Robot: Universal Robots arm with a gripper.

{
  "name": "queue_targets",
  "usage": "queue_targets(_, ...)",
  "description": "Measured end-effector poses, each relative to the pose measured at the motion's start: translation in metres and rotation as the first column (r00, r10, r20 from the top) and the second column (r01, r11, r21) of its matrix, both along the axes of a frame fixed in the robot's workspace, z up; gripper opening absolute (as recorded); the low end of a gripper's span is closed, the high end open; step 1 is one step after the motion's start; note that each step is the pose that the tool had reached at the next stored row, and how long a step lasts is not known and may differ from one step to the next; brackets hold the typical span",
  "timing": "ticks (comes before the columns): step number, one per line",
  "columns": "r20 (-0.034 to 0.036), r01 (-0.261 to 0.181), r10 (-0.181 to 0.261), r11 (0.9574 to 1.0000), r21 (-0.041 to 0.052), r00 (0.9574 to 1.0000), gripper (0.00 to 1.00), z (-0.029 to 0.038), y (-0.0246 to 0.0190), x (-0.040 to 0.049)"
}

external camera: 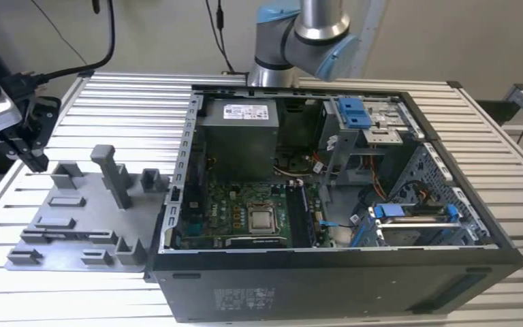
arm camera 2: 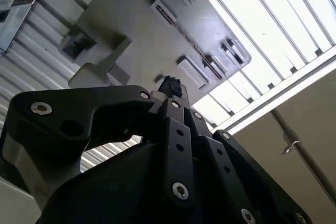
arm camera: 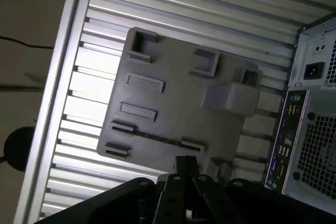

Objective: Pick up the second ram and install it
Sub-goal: 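Pick up the second ram and move it above second insertion slot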

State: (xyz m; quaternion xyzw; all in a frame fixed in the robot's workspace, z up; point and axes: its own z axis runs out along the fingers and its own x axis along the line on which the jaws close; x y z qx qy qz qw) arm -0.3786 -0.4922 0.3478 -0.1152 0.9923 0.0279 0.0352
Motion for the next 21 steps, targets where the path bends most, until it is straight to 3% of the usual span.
queue_targets(6,0.0030,-0.065,0.065,0.9979,0.0000,0.9979,0.11,-0.0014,0.0000,0.0000)
queue_targets(11,0.0038,-0.152,0.152,0.9884,0.0000,0.9884,0.11,-0.0026,0.0000,0.0000)
queue_targets(16,0.0043,-0.242,0.242,0.9704,-0.0003,0.9704,0.11,-0.0037,0.0000,0.0000)
queue_targets(21,-0.0005,-0.329,0.329,0.9444,-0.0004,0.9444,0.11,-0.0051,0.0000,0.0000)
